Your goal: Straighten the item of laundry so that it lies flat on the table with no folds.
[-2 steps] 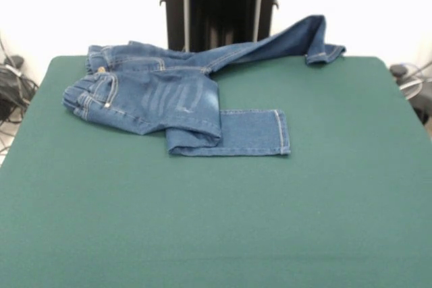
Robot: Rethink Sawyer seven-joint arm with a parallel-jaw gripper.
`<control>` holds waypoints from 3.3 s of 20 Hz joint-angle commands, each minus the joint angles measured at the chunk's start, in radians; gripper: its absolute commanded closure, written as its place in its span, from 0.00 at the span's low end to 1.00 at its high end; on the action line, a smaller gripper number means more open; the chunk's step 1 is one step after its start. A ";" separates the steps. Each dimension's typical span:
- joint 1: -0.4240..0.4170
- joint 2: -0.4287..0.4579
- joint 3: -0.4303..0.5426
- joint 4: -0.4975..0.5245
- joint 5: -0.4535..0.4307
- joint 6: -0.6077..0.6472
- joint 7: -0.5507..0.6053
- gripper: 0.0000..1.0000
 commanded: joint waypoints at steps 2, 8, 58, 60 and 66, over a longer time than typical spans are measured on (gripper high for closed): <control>-0.051 0.161 0.036 -0.143 -0.107 -0.073 0.179 1.00; -0.114 0.125 -0.022 -0.330 -0.166 0.073 0.009 1.00; -0.477 0.094 0.604 -0.795 -0.662 0.614 -0.077 1.00; -0.477 0.119 0.588 -0.802 -0.689 0.578 -0.063 1.00; -0.473 0.212 0.513 -0.851 -0.782 0.419 -0.011 1.00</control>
